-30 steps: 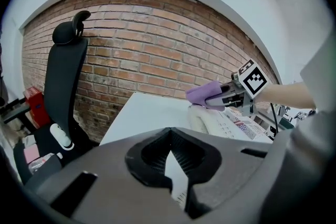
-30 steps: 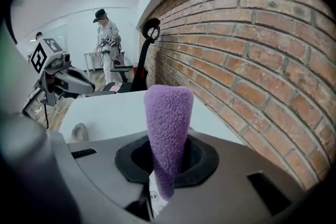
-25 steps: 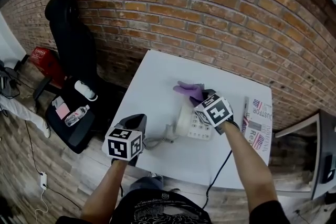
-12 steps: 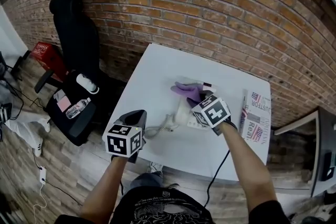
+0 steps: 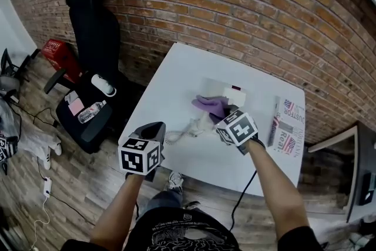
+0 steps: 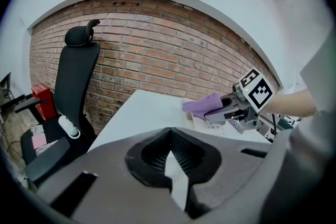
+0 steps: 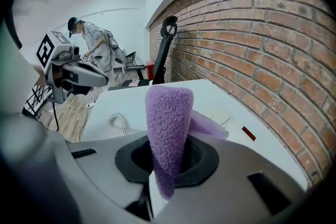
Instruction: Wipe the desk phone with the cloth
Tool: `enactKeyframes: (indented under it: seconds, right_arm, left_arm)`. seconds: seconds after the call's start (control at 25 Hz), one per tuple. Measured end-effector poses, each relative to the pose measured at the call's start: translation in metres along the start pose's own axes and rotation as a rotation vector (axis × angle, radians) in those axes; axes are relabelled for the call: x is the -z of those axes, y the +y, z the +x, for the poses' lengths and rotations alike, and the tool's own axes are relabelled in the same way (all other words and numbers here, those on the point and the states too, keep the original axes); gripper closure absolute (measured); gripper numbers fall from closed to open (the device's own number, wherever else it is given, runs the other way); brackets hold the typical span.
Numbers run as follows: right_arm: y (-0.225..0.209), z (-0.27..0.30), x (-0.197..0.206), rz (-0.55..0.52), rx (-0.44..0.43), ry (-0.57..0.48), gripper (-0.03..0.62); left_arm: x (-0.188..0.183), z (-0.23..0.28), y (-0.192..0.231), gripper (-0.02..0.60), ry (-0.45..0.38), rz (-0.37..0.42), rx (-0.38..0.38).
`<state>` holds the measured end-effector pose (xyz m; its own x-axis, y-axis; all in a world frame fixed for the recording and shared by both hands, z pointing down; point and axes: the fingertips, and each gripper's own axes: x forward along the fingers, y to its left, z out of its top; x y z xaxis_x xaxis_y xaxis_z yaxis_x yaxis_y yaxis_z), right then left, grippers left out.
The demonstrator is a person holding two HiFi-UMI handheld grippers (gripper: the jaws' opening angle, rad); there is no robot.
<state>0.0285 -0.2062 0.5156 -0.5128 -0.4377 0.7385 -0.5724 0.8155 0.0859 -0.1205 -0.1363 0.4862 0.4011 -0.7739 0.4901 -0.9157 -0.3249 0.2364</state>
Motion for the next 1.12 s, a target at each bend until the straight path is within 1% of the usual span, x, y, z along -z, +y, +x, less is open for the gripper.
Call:
enactKeyframes:
  seconds: [0.6, 0.92, 1.12]
  right_arm:
    - [0.051, 0.002, 0.033, -0.003, -0.089, 0.035, 0.549]
    - [0.059, 0.002, 0.042, -0.008, -0.112, 0.046, 0.549]
    - [0.062, -0.003, 0.042, -0.030, -0.116, 0.040, 0.549]
  left_arm:
    - [0.024, -0.026, -0.010, 0.577, -0.002, -0.022, -0.029]
    - [0.027, -0.029, -0.017, 0.577, -0.004, -0.029, -0.034]
    - [0.027, -0.037, -0.018, 0.577, -0.016, -0.036, -0.045]
